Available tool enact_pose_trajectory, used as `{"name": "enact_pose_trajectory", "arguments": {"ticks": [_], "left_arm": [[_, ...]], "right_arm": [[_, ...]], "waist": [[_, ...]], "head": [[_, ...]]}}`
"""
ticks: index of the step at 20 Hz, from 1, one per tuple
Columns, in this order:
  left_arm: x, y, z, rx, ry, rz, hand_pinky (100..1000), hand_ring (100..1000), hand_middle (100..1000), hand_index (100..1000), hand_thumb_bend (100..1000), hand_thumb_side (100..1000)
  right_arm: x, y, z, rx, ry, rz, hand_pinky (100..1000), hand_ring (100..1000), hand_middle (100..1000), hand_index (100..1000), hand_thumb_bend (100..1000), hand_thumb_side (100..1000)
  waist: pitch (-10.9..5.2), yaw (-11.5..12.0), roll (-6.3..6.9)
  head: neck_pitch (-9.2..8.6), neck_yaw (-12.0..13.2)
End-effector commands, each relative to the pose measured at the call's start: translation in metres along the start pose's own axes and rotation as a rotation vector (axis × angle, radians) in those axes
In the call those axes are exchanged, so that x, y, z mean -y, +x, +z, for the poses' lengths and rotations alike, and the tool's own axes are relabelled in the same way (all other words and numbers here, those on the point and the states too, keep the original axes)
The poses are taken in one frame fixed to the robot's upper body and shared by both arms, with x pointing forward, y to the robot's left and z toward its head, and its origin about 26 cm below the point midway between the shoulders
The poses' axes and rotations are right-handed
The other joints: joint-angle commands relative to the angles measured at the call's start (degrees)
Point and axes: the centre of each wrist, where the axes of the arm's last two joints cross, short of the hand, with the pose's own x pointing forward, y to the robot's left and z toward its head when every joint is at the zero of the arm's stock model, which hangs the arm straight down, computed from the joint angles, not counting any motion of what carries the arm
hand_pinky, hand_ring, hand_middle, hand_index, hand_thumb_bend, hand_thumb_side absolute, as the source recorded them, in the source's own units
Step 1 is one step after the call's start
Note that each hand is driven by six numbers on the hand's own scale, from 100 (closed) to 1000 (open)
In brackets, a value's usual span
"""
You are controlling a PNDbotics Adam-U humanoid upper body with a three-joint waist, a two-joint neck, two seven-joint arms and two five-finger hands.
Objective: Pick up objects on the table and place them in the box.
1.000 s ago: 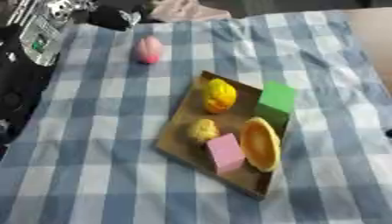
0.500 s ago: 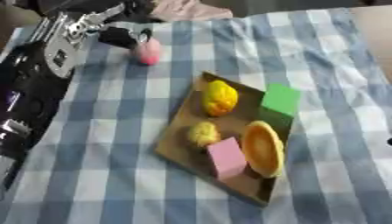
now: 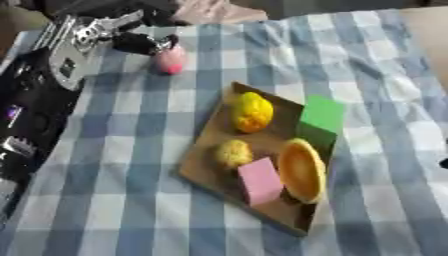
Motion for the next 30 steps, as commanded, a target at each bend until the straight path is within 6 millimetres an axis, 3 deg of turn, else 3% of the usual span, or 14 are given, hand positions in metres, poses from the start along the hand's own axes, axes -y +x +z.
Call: {"name": "enact_pose_trajectory", "arguments": {"ticks": [1, 8, 19, 25, 30], "left_arm": [[-0.024, -0.005, 0.011, -0.008, 0.018, -0.039, 916, 892, 837, 956, 368, 807], [-0.016, -0.006, 0.008, -0.036, -0.022, -0.073, 915, 893, 838, 945, 373, 683], [-0.002, -0.006, 0.001, -0.068, -0.019, -0.068, 899, 878, 825, 928, 181, 592], [0.0, -0.006, -0.001, -0.074, -0.01, -0.066, 899, 878, 825, 928, 181, 592], [0.006, -0.005, -0.003, -0.11, -0.006, -0.094, 890, 858, 809, 902, 202, 479]], "right_arm": [[0.004, 0.006, -0.002, 0.002, 0.016, 0.024, 986, 715, 525, 966, 100, 526], [0.004, 0.006, -0.002, 0.006, 0.016, 0.022, 986, 715, 525, 966, 100, 526], [0.003, 0.005, -0.004, 0.01, 0.018, 0.023, 987, 711, 522, 967, 100, 525], [0.003, 0.005, -0.004, 0.011, 0.018, 0.023, 987, 711, 522, 967, 100, 525], [0.003, 0.005, -0.005, 0.012, 0.02, 0.023, 988, 707, 518, 968, 100, 524]], "waist": [[-1.61, 0.1, -0.2], [-1.35, -0.1, -0.44], [-0.69, -0.4, -0.52], [-0.65, -0.4, -0.52], [-0.34, -0.6, -0.48]], "head": [[-0.21, -0.1], [-0.55, 0.1], [-1.06, 0.3], [-1.14, 0.3], [-1.72, 0.6]]}}
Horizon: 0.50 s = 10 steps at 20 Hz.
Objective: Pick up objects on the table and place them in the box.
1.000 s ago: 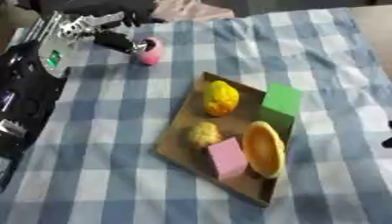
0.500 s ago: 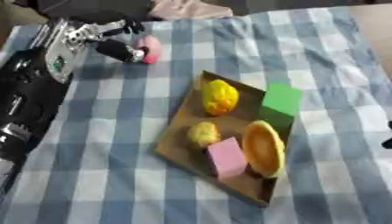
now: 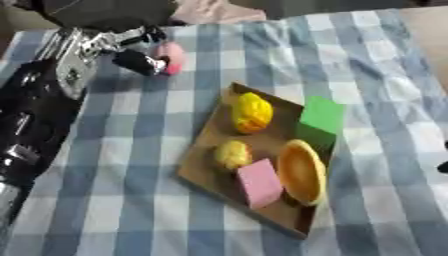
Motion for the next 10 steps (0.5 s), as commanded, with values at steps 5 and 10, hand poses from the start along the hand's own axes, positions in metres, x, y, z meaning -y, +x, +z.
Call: {"name": "enact_pose_trajectory", "arguments": {"ticks": [5, 10], "left_arm": [[-0.0053, 0.0, -0.0004, -0.041, 0.053, -0.056, 881, 840, 779, 847, 162, 401], [-0.0019, 0.0022, -0.003, -0.043, 0.064, -0.062, 867, 819, 753, 818, 125, 363]], "right_arm": [[0.0024, 0.0049, -0.0028, 0.013, 0.011, 0.021, 988, 707, 518, 968, 100, 523], [0.0021, 0.0049, -0.0031, 0.014, 0.011, 0.019, 989, 707, 518, 968, 100, 523]], "waist": [[-1.05, -0.3, -0.32], [-1.01, -0.3, -0.33]], "head": [[-1.1, 0.4], [-1.14, 0.4]]}}
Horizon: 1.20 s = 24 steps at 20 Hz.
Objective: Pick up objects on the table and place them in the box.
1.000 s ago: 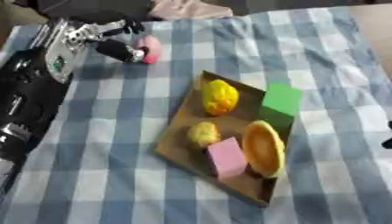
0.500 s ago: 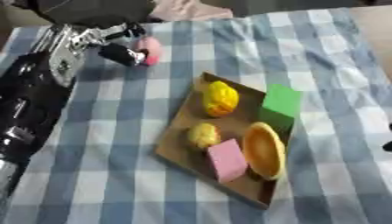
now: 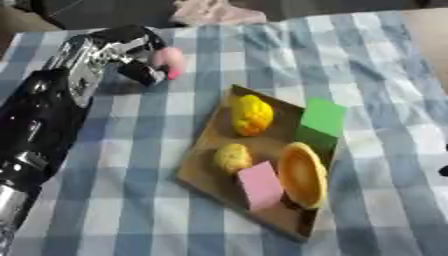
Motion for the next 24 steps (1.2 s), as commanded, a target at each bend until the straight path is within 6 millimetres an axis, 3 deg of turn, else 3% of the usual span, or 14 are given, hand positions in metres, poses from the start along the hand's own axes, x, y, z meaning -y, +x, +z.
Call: {"name": "enact_pose_trajectory", "arguments": {"ticks": [1, 4, 14, 18, 24], "left_arm": [[-0.01, -0.002, 0.002, -0.012, 0.041, -0.01, 860, 807, 737, 804, 100, 337], [-0.015, -0.001, 0.004, -0.004, 0.095, 0.007, 817, 744, 657, 742, 100, 208], [-0.061, 0.013, 0.031, 0.141, 0.293, -0.05, 757, 645, 577, 649, 100, 253], [-0.061, 0.027, 0.039, 0.25, 0.296, -0.102, 751, 632, 564, 640, 100, 234], [-0.045, 0.049, 0.051, 0.435, 0.273, -0.166, 748, 630, 563, 641, 100, 220]], "right_arm": [[0.003, 0.005, -0.002, 0.01, 0.013, 0.02, 989, 707, 518, 968, 100, 523], [0.002, 0.005, -0.001, 0.005, 0.01, 0.018, 989, 707, 518, 968, 100, 523], [0.001, 0.003, 0.007, -0.025, -0.007, 0.002, 988, 707, 517, 968, 100, 526], [0.002, 0.004, 0.008, -0.021, -0.011, -0.007, 986, 707, 518, 967, 100, 530], [0.003, 0.004, 0.009, -0.007, -0.013, -0.017, 984, 707, 519, 966, 100, 518]], "waist": [[-1.14, -0.1, -0.34], [-1.3, -0.1, -0.38], [-3.83, 1.5, -0.69], [-5.06, 2.1, -1.13], [-6.28, 2.4, -1.61]], "head": [[-0.74, 0.2], [-0.34, 0.0], [2.12, -2.0], [2.83, -3.1], [3.36, -4.3]]}}
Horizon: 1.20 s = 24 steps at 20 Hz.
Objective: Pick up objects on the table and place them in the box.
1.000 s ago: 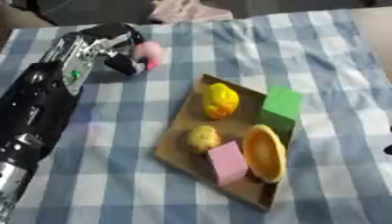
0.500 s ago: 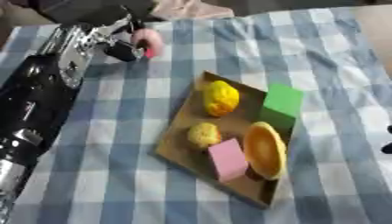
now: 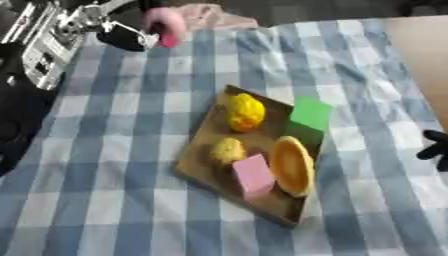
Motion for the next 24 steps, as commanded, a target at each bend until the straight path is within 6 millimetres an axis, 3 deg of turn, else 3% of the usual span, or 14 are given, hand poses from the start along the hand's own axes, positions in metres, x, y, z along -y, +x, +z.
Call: {"name": "enact_pose_trajectory", "arguments": {"ticks": [1, 10, 18, 24], "left_arm": [[-0.016, 0.009, 0.008, 0.088, 0.024, -0.048, 747, 629, 562, 641, 100, 224], [-0.001, 0.051, 0.025, 0.248, -0.012, -0.036, 741, 639, 571, 658, 100, 197], [0.01, 0.104, 0.029, 0.306, -0.031, -0.034, 735, 642, 575, 663, 100, 201], [0.032, 0.116, 0.019, 0.257, -0.073, 0.015, 727, 638, 573, 669, 100, 221]], "right_arm": [[0.007, 0.007, -0.001, 0.012, 0.012, 0.019, 984, 707, 519, 966, 100, 518], [0.007, 0.007, -0.002, 0.015, 0.012, 0.013, 984, 706, 518, 966, 100, 519], [0.004, 0.006, -0.004, 0.019, 0.019, 0.003, 985, 705, 518, 966, 100, 526], [0.003, 0.005, -0.004, 0.016, 0.019, -0.003, 986, 704, 516, 966, 100, 531]], "waist": [[-1.74, 0.2, -0.2], [-1.94, 0.1, -0.35], [-1.67, 0.1, -0.83], [-1.53, -0.1, -0.96]], "head": [[0.26, -0.6], [0.36, -0.6], [-0.09, -0.3], [-0.23, 0.2]]}}
